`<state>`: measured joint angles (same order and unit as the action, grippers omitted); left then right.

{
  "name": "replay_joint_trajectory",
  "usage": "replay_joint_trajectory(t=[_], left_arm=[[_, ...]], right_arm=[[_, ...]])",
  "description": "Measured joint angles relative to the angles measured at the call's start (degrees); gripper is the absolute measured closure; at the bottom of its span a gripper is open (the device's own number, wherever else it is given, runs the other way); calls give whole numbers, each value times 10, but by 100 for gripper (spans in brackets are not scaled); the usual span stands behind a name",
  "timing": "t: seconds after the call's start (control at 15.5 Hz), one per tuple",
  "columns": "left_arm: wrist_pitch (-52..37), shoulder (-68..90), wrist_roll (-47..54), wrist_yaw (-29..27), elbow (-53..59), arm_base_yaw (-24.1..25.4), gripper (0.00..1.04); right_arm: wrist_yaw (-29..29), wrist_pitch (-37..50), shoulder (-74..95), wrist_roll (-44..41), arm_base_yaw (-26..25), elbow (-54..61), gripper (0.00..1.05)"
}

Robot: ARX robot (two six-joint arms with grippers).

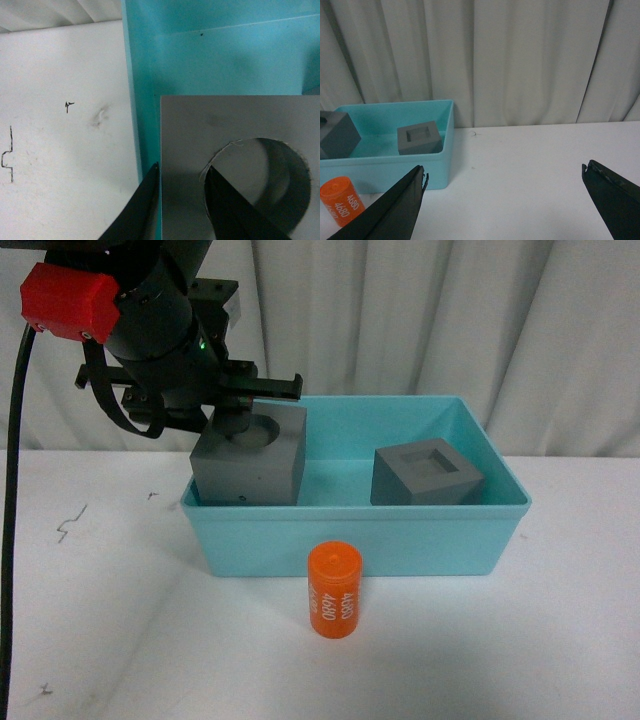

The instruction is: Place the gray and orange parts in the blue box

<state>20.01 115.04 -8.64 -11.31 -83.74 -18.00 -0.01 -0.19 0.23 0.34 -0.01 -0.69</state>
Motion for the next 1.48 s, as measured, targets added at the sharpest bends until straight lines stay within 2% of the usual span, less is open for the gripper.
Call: replay_joint_trajectory(t=[0.26, 0.39, 0.45, 0.64, 0.71, 0.77, 0.84, 0.9, 1.09, 1.16, 1.22, 1.48], left_arm=[[-4, -18, 1, 4, 8, 14, 29], [-59, -78, 6, 7, 47, 25, 6], [-143, -171, 15, 20, 109, 27, 7], [-184, -295, 37, 32, 179, -1, 7], [-235, -325, 51, 6, 210, -11, 9], [-364, -351, 63, -37, 270, -7, 20], [-473, -389, 72, -43, 365, 17, 34], [-533, -417, 76, -36, 437, 40, 47], [-591, -492, 76, 5, 566, 71, 81], [-600, -520, 76, 19, 607, 83, 96], [-606, -543, 78, 26, 638, 96, 103], [-603, -629, 78, 59, 722, 125, 103]], right_arm=[[0, 0, 0, 0, 0, 0, 6], [0, 0, 0, 0, 0, 0, 6], [0, 0, 0, 0, 0, 0, 6], [0, 0, 0, 0, 0, 0, 6], [0, 0, 0, 0, 0, 0, 6], [0, 0, 0, 0, 0, 0, 6], [0, 0, 0, 0, 0, 0, 6], [0, 0, 0, 0, 0, 0, 6], [0, 0, 0, 0, 0, 0, 6], [0, 0, 0, 0, 0, 0, 6], [0, 0, 0, 0, 0, 0, 6], [0, 0, 0, 0, 0, 0, 6]])
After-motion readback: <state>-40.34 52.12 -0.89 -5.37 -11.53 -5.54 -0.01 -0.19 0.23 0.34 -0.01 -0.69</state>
